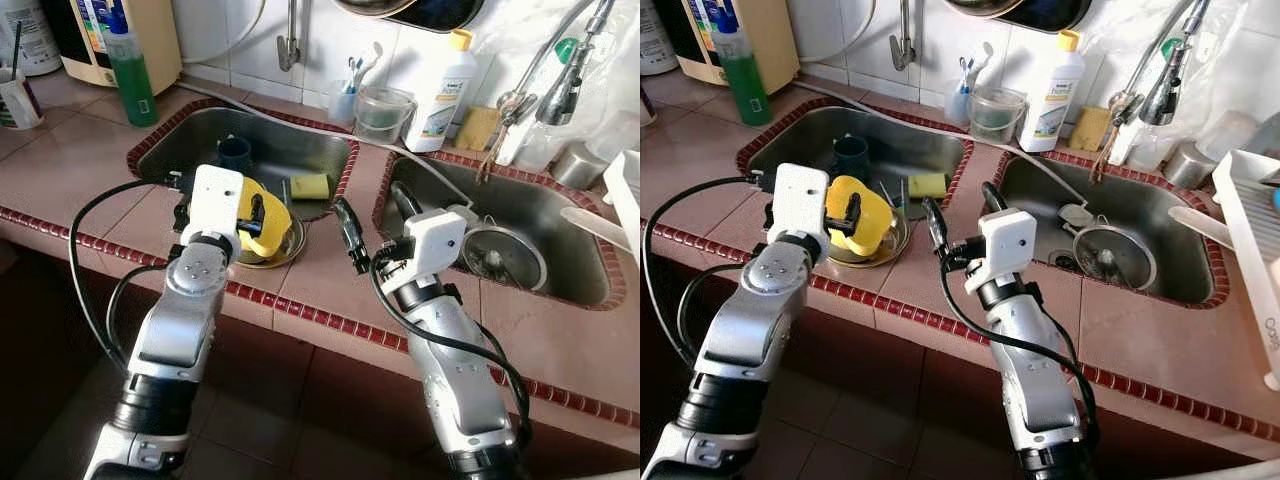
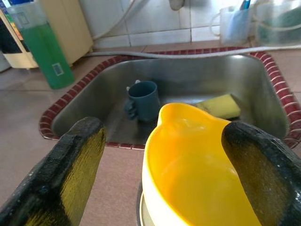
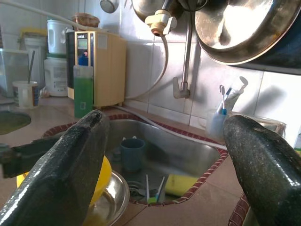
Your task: Kitchen organization
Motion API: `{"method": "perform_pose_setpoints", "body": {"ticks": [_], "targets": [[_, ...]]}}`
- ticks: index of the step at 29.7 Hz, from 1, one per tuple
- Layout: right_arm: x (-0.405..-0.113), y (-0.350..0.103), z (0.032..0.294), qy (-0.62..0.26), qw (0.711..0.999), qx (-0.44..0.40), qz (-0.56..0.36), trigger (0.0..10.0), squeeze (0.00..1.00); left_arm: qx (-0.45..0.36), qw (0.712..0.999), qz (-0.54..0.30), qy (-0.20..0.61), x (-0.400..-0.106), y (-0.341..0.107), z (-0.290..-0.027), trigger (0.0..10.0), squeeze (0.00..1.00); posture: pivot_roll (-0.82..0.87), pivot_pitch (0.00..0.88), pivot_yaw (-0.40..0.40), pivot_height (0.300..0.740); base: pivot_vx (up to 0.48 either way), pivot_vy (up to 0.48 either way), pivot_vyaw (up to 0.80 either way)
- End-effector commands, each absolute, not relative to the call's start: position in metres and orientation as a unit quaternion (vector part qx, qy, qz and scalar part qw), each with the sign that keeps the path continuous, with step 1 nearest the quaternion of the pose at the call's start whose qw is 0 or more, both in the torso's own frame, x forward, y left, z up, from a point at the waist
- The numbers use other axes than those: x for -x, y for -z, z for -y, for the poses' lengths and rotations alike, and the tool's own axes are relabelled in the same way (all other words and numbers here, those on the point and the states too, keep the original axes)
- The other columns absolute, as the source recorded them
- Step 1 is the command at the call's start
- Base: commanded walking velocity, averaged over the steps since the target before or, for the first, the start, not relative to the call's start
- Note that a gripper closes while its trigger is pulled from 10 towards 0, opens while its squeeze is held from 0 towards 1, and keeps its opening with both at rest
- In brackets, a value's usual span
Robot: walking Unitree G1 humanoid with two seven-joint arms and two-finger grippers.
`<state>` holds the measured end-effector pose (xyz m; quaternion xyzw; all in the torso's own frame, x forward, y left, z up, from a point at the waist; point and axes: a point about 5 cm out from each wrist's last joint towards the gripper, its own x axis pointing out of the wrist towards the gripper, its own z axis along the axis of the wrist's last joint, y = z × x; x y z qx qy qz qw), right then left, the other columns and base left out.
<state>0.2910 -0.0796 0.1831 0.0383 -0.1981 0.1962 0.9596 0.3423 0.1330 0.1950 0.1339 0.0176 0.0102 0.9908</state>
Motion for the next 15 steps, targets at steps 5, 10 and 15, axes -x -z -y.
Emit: {"method": "perform_pose_setpoints", "body": {"ticks": [5,10,15], "targets": [[-0.289,-0.188,0.079,-0.192,0.959,-0.041,0.203,10.0,0.0,-0.138,0.99,-0.035,-0.019,-0.347,-0.196,-0.127,10.0,0.0,-0.14,0.076,-0.068,0.74,0.0,0.0,0.0],[-0.286,-0.187,0.077,-0.198,0.959,-0.05,0.194,10.0,0.0,-0.149,0.987,-0.047,-0.026,-0.35,-0.195,-0.125,10.0,0.0,-0.14,0.087,-0.071,0.74,0.0,0.0,0.0],[-0.28,-0.176,0.074,-0.21,0.963,-0.054,0.161,10.0,0.0,-0.152,0.987,-0.047,-0.031,-0.352,-0.196,-0.125,10.0,0.0,-0.14,0.094,-0.073,0.74,0.0,0.0,0.0]]}}
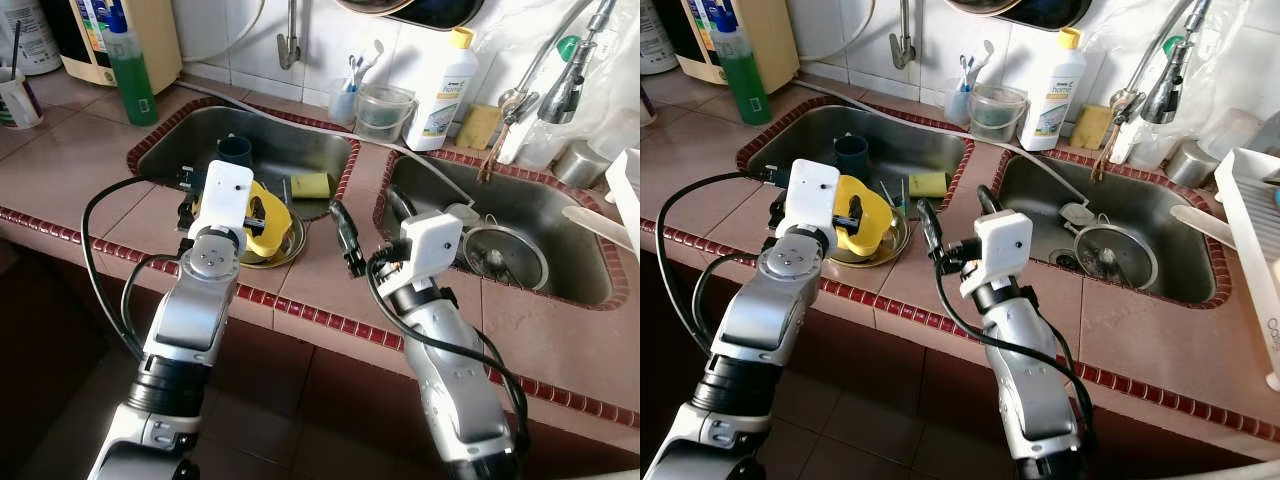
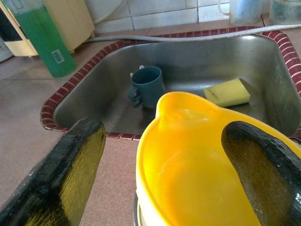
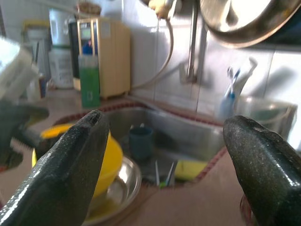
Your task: Kitchen organization
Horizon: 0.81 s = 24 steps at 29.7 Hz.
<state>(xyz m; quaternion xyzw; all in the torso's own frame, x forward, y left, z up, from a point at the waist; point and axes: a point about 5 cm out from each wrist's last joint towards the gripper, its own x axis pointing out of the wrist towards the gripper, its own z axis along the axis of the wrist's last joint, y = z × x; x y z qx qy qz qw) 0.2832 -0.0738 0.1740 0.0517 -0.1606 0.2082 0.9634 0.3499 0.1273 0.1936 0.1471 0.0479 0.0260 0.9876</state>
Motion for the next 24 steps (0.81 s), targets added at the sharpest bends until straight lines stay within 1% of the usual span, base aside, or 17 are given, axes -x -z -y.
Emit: {"method": "perform_pose_setpoints", "body": {"ticks": [1,3,4,9,11,16,20,24], "targets": [[-0.279,-0.17,0.075,-0.209,0.966,-0.053,0.139,10.0,0.0,-0.152,0.987,-0.047,-0.031,-0.352,-0.196,-0.125,10.0,0.0,-0.14,0.099,-0.075,0.74,0.0,0.0,0.0],[-0.276,-0.164,0.075,-0.21,0.968,-0.048,0.127,10.0,0.0,-0.154,0.987,-0.047,-0.032,-0.352,-0.197,-0.125,10.0,0.0,-0.14,0.101,-0.075,0.74,0.0,0.0,0.0],[-0.273,-0.155,0.075,-0.213,0.971,-0.044,0.103,10.0,0.0,-0.154,0.986,-0.047,-0.033,-0.353,-0.197,-0.126,10.0,0.0,-0.15,0.105,-0.074,0.74,0.0,0.0,0.0],[-0.267,-0.149,0.075,-0.226,0.97,-0.037,0.085,10.0,0.0,-0.162,0.985,-0.048,-0.036,-0.354,-0.198,-0.127,10.0,0.0,-0.15,0.109,-0.074,0.74,0.0,0.0,0.0],[-0.265,-0.149,0.076,-0.227,0.97,-0.035,0.08,10.0,0.0,-0.174,0.982,-0.055,-0.05,-0.356,-0.197,-0.128,10.0,0.0,-0.15,0.112,-0.074,0.74,0.0,0.0,0.0],[-0.263,-0.15,0.075,-0.229,0.97,-0.036,0.078,10.0,0.0,-0.165,0.982,-0.07,-0.055,-0.356,-0.197,-0.127,10.0,0.0,-0.15,0.114,-0.074,0.74,0.0,0.0,0.0],[-0.262,-0.152,0.074,-0.229,0.97,-0.039,0.079,10.0,0.0,-0.175,0.978,-0.091,-0.07,-0.356,-0.191,-0.129,10.0,0.0,-0.15,0.113,-0.071,0.74,0.0,0.0,0.0],[-0.261,-0.152,0.074,-0.229,0.97,-0.04,0.078,10.0,0.0,-0.158,0.978,-0.114,-0.071,-0.356,-0.187,-0.13,10.0,0.0,-0.15,0.113,-0.071,0.74,0.0,0.0,0.0]]}}
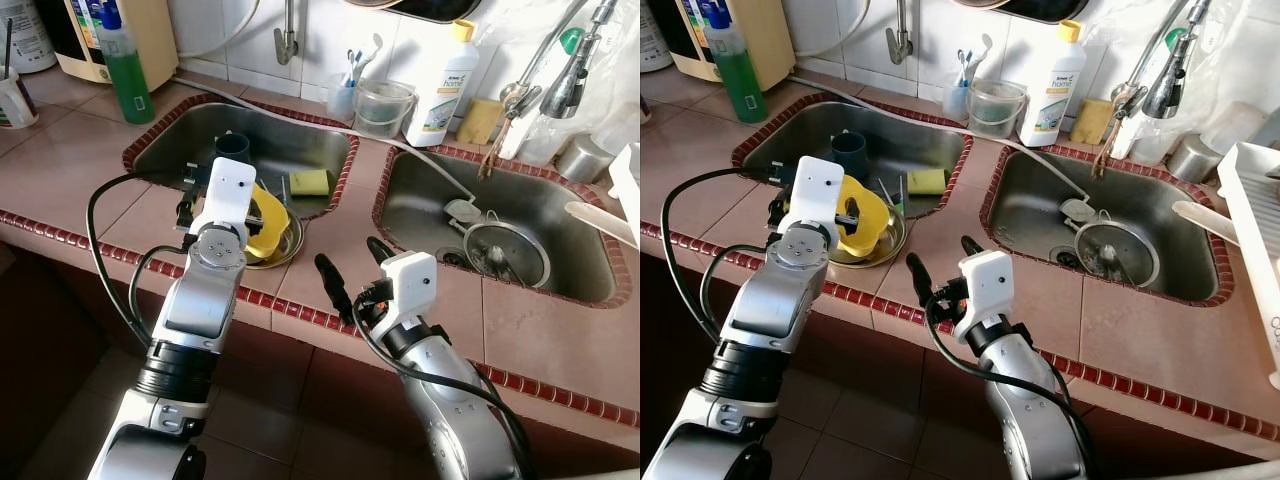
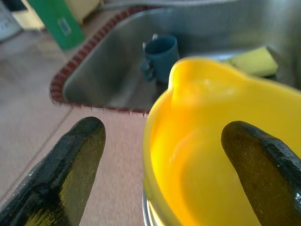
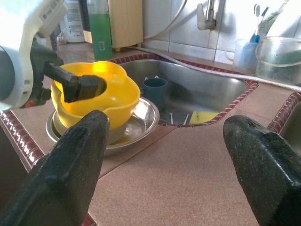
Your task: Kitchen organization
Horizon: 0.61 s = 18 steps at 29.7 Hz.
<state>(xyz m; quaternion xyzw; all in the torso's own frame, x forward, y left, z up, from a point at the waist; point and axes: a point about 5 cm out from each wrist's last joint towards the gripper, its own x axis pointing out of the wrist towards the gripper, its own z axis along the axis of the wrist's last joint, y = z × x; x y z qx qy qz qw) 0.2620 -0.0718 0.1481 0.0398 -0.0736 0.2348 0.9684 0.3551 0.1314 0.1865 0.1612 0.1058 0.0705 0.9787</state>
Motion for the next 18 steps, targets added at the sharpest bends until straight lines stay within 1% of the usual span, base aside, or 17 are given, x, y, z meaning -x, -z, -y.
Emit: {"method": "perform_pose_setpoints", "body": {"ticks": [1,3,4,5,6,7,8,9,18], "targets": [[-0.26,-0.1523,0.0742,-0.229,0.97,-0.04,0.078,10.0,0.0,-0.148,0.978,-0.126,-0.07,-0.3556,-0.185,-0.1289,10.0,0.0,-0.15,0.113,-0.072,0.74,0.0,0.0,0.0],[-0.2598,-0.1523,0.0744,-0.229,0.97,-0.04,0.077,10.0,0.0,-0.154,0.975,-0.144,-0.073,-0.3561,-0.183,-0.1295,10.0,0.0,-0.15,0.113,-0.072,0.74,0.0,0.0,0.0],[-0.26,-0.1524,0.0746,-0.229,0.97,-0.04,0.077,10.0,0.0,-0.157,0.975,-0.141,-0.076,-0.3563,-0.1833,-0.1296,6.9,0.0,-0.15,0.114,-0.074,0.74,0.0,0.0,0.0],[-0.2597,-0.1526,0.0748,-0.229,0.97,-0.04,0.077,10.0,0.0,-0.16,0.975,-0.135,-0.078,-0.3561,-0.184,-0.1296,6.9,0.0,-0.15,0.116,-0.074,0.74,0.0,0.0,0.0],[-0.2603,-0.1529,0.0751,-0.228,0.97,-0.039,0.078,10.0,0.0,-0.154,0.975,-0.138,-0.08,-0.3557,-0.184,-0.1292,4.4,0.0,-0.15,0.117,-0.075,0.74,0.0,0.0,0.0],[-0.2608,-0.1532,0.0755,-0.227,0.97,-0.039,0.078,10.0,0.0,-0.147,0.977,-0.135,-0.08,-0.3553,-0.1855,-0.1286,2.5,0.0,-0.15,0.118,-0.076,0.74,0.0,0.0,0.0],[-0.2611,-0.1533,0.0757,-0.226,0.97,-0.04,0.078,10.0,0.0,-0.15,0.977,-0.131,-0.081,-0.3551,-0.1866,-0.1289,1.9,0.0,-0.15,0.118,-0.076,0.74,0.0,0.0,0.0],[-0.261,-0.1535,0.0757,-0.226,0.97,-0.04,0.078,10.0,0.0,-0.152,0.977,-0.125,-0.081,-0.3554,-0.1874,-0.1291,0.0,0.0,-0.15,0.12,-0.077,0.74,0.0,0.0,0.0],[-0.2604,-0.1536,0.0752,-0.223,0.971,-0.04,0.078,10.0,0.0,-0.147,0.977,-0.124,-0.088,-0.3558,-0.1901,-0.1314,0.0,0.0,-0.15,0.121,-0.075,0.74,0.0,0.0,0.0]]}}
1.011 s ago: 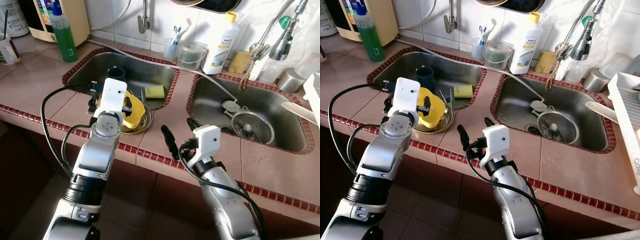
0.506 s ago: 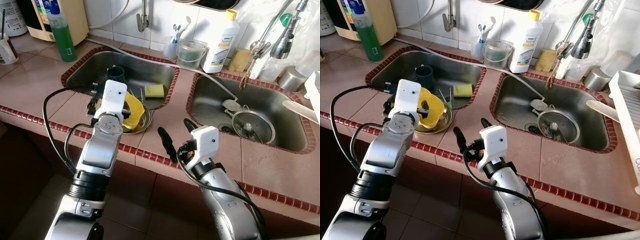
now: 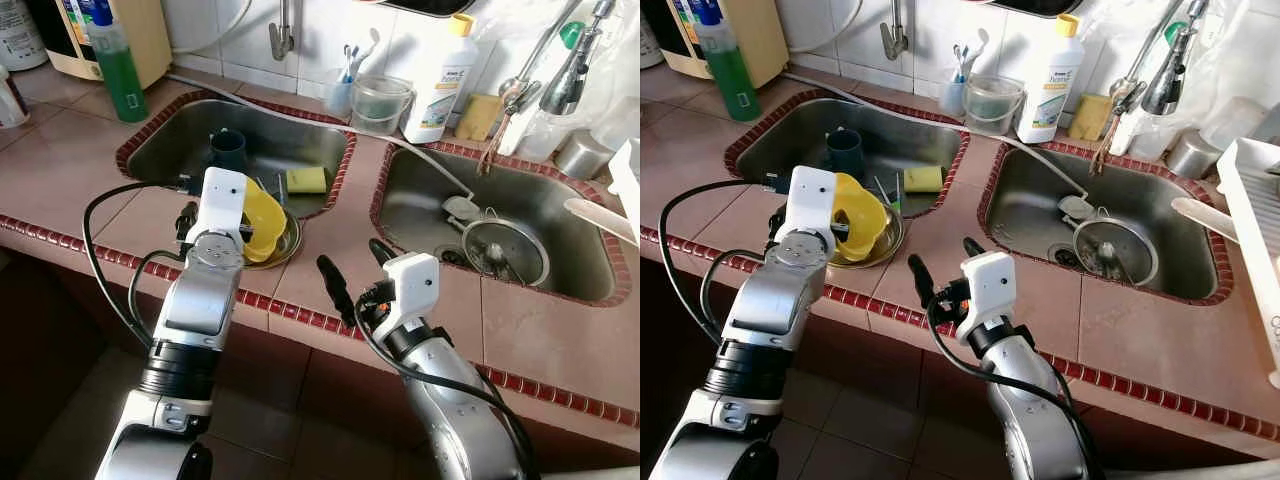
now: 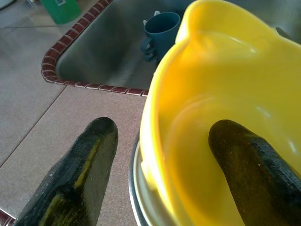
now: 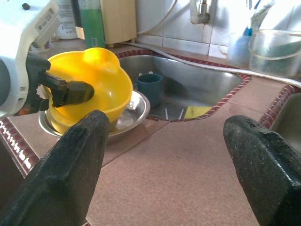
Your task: Kitchen organization
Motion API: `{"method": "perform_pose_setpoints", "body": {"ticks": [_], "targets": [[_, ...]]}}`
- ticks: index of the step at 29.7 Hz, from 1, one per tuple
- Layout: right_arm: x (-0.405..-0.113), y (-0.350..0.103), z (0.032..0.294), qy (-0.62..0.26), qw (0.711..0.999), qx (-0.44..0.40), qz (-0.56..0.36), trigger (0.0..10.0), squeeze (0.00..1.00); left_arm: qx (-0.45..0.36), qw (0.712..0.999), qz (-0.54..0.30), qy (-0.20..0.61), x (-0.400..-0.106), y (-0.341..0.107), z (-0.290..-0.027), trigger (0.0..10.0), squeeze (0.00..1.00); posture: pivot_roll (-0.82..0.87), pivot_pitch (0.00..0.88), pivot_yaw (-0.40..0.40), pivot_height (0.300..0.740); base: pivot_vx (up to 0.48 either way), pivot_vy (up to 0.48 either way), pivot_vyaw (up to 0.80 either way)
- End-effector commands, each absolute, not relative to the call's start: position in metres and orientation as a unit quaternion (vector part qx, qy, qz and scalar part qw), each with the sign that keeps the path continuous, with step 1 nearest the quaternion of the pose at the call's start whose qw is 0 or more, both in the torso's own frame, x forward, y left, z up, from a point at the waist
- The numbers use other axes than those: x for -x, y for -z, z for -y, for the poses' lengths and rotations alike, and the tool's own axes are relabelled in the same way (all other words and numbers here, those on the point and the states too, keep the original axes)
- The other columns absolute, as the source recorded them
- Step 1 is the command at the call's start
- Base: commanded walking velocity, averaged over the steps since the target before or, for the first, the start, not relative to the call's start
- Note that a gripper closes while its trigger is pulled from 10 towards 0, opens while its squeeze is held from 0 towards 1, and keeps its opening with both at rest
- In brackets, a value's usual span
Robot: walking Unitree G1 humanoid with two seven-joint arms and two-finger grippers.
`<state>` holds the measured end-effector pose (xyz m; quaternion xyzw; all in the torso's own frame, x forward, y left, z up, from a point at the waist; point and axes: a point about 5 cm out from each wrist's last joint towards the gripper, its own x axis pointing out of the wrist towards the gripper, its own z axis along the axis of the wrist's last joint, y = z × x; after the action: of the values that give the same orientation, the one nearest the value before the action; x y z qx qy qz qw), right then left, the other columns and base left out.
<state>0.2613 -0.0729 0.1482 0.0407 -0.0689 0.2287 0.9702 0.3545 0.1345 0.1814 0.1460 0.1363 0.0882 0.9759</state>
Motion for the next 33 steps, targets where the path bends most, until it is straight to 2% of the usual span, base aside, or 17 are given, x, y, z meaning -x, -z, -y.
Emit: {"method": "perform_pose_setpoints", "body": {"ticks": [1,23,31,32,33], "targets": [[-0.26,-0.154,0.075,-0.223,0.971,-0.041,0.078,10.0,0.0,-0.147,0.977,-0.127,-0.088,-0.356,-0.19,-0.132,0.0,0.0,-0.15,0.121,-0.075,0.74,0.0,0.0,0.0],[-0.262,-0.155,0.073,-0.217,0.972,-0.043,0.082,10.0,0.0,-0.15,0.979,-0.112,-0.082,-0.358,-0.196,-0.129,0.0,0.0,-0.15,0.109,-0.07,0.74,0.0,0.0,0.0],[-0.263,-0.155,0.072,-0.218,0.971,-0.043,0.083,10.0,0.0,-0.126,0.985,-0.093,-0.072,-0.357,-0.202,-0.128,0.0,0.0,-0.14,0.107,-0.073,0.74,0.0,0.0,0.0],[-0.263,-0.155,0.072,-0.219,0.971,-0.043,0.083,10.0,0.0,-0.114,0.987,-0.09,-0.066,-0.357,-0.204,-0.126,7.5,0.0,-0.14,0.106,-0.074,0.74,0.0,0.0,0.0],[-0.264,-0.155,0.071,-0.219,0.971,-0.044,0.083,10.0,0.0,-0.101,0.989,-0.087,-0.058,-0.357,-0.205,-0.125,7.5,0.0,-0.14,0.106,-0.074,0.74,0.0,0.0,0.0]]}}
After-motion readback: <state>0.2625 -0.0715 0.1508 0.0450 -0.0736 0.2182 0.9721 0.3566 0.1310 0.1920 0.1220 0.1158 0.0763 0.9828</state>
